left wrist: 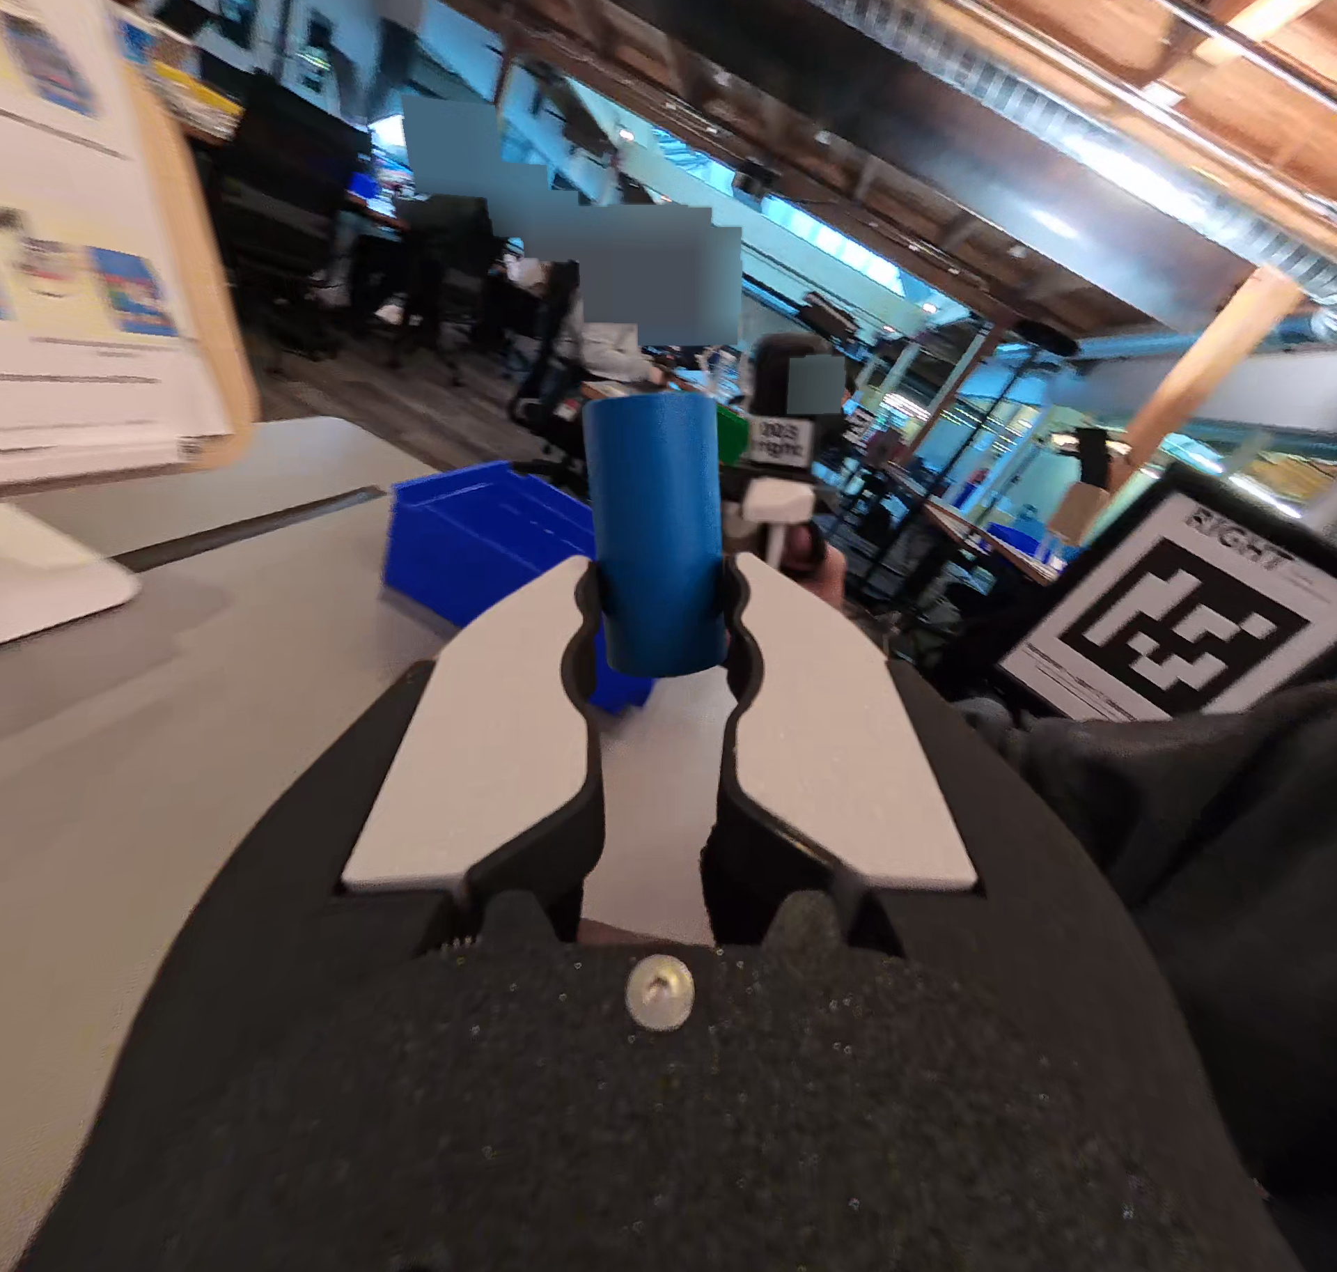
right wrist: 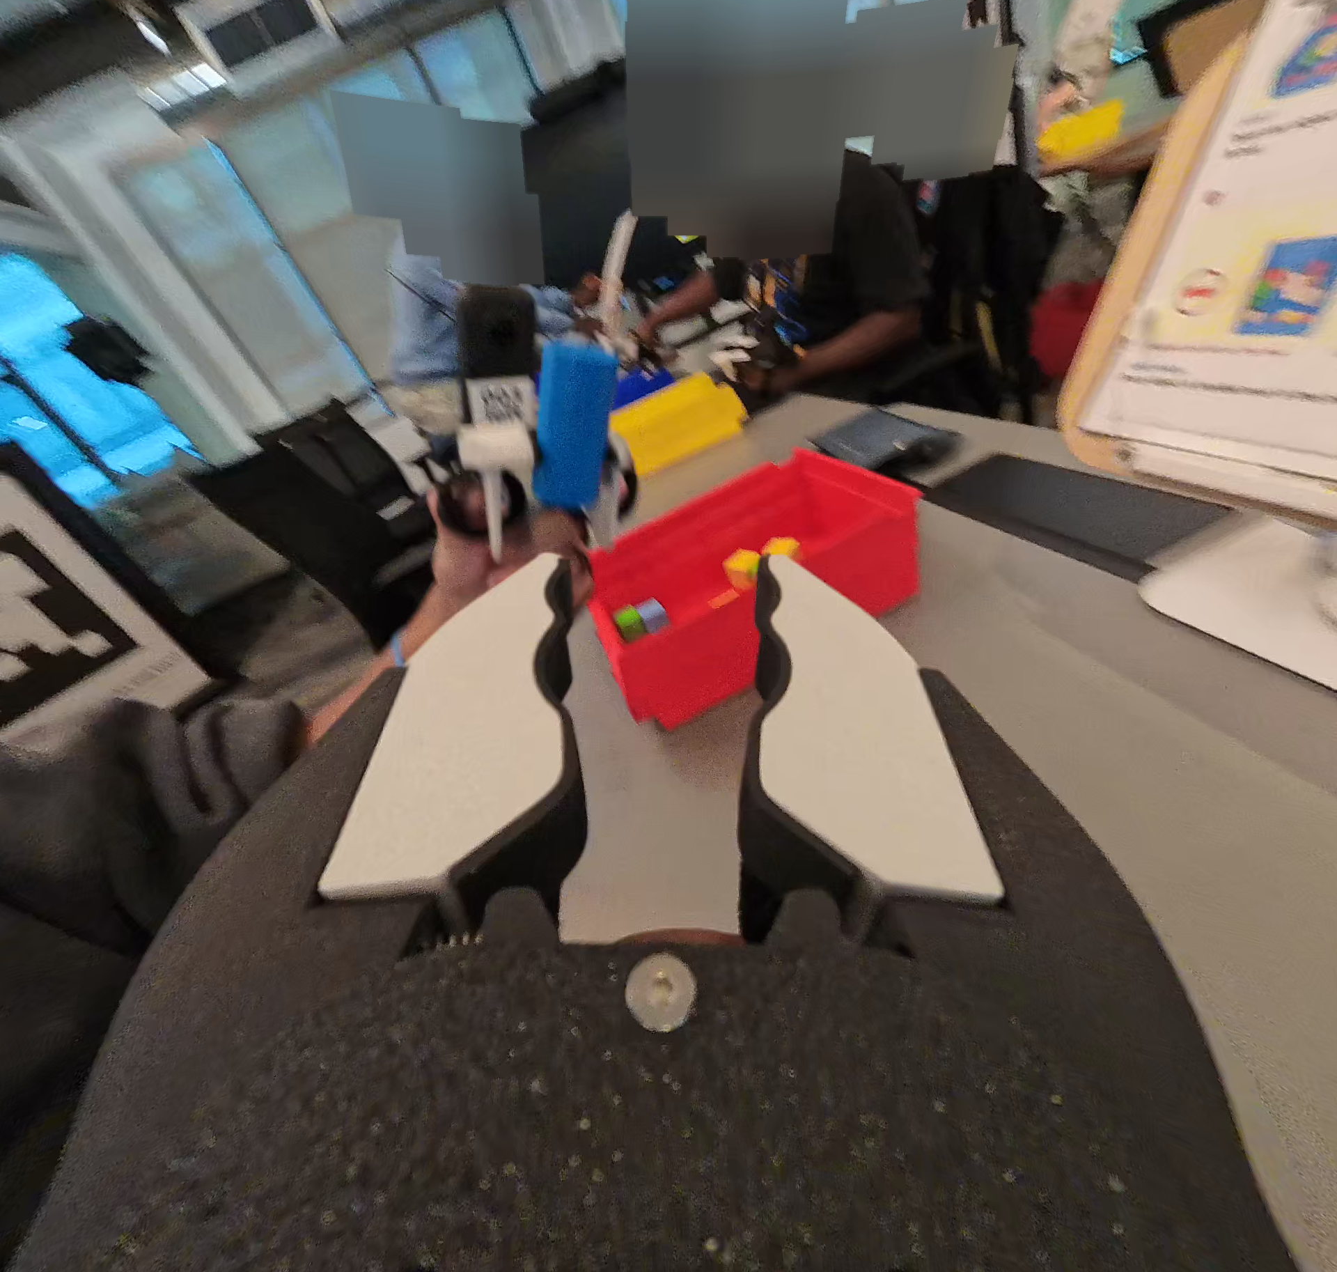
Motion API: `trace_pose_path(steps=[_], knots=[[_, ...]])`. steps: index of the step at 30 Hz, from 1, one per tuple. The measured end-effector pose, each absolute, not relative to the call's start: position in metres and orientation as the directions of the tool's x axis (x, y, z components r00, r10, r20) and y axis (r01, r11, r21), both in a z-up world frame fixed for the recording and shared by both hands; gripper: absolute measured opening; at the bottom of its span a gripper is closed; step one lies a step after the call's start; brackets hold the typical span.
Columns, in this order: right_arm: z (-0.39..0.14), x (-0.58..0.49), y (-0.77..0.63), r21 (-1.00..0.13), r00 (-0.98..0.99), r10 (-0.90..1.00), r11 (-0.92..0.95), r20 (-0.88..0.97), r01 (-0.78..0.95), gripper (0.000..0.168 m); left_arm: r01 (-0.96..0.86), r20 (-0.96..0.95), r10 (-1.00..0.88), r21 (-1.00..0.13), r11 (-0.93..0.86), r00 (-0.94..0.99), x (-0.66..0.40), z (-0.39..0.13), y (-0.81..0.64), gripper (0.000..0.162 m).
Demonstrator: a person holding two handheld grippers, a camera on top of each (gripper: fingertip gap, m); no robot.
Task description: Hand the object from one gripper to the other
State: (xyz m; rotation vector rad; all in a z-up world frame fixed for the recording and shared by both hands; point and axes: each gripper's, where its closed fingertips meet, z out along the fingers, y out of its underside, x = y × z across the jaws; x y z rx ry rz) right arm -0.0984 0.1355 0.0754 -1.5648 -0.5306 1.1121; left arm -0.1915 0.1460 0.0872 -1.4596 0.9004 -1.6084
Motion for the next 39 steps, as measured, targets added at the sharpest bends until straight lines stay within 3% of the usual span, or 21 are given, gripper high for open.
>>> trace_pose_path(steps=[5,12,15,18,20,22,25,29,33,36,39], knots=[[0.083,-0.126,0.126,-0.886,0.25,0.867,-0.355,-0.431,-0.298,0.053,0.035,0.463,-0.877,-0.882,-0.471,-0.126,-0.146,0.058,0.116,0.032],[0.056,-0.142,0.132,-0.886,0.275,0.846,-0.405,-0.457,-0.226,0.063,0.023,0.474,-0.868,-0.876,-0.482,-0.147,-0.124,0.04,0.109,0.032],[0.049,-0.145,0.127,-0.866,0.204,0.846,-0.453,-0.493,-0.213,0.032,0.006,0.471,-0.875,-0.88,-0.474,-0.116,-0.12,0.036,0.111,0.032],[0.046,-0.14,0.13,-0.855,0.214,0.832,-0.471,-0.512,-0.216,0.032,-0.003,0.49,-0.868,-0.871,-0.492,-0.08,-0.116,0.032,0.114,0.032],[0.049,-0.129,0.136,-0.857,0.25,0.824,-0.453,-0.508,-0.246,0.032,-0.008,0.472,-0.881,-0.882,-0.472,-0.047,-0.12,0.031,0.117,0.032],[0.06,-0.109,0.14,-0.862,0.29,0.816,-0.434,-0.5,-0.264,0.032,-0.034,0.451,-0.893,-0.892,-0.45,0.004,-0.129,0.032,0.124,0.043],[0.077,-0.05,0.154,-0.898,0.496,0.749,-0.355,-0.439,-0.259,0.032,-0.142,0.356,-0.927,-0.918,-0.371,0.121,-0.153,0.032,0.138,0.049],[0.048,0.085,0.175,-0.913,0.919,0.312,-0.394,-0.243,-0.107,0.032,-0.188,0.225,-0.933,-0.94,-0.283,0.281,-0.194,0.051,0.156,0.048],[-0.028,0.198,0.155,-0.724,0.998,-0.067,-0.688,-0.013,-0.056,0.032,-0.176,0.179,-0.901,-0.948,-0.265,0.394,-0.233,0.074,0.169,0.048],[-0.088,0.235,0.131,-0.5,0.985,-0.153,-0.861,0.076,-0.096,0.033,-0.204,0.161,-0.851,-0.933,-0.296,0.5,-0.26,0.076,0.181,0.048],[-0.128,0.244,0.116,-0.351,0.98,-0.188,-0.923,0.06,-0.156,0.033,-0.2,0.16,-0.827,-0.929,-0.31,0.539,-0.278,0.082,0.185,0.048]])
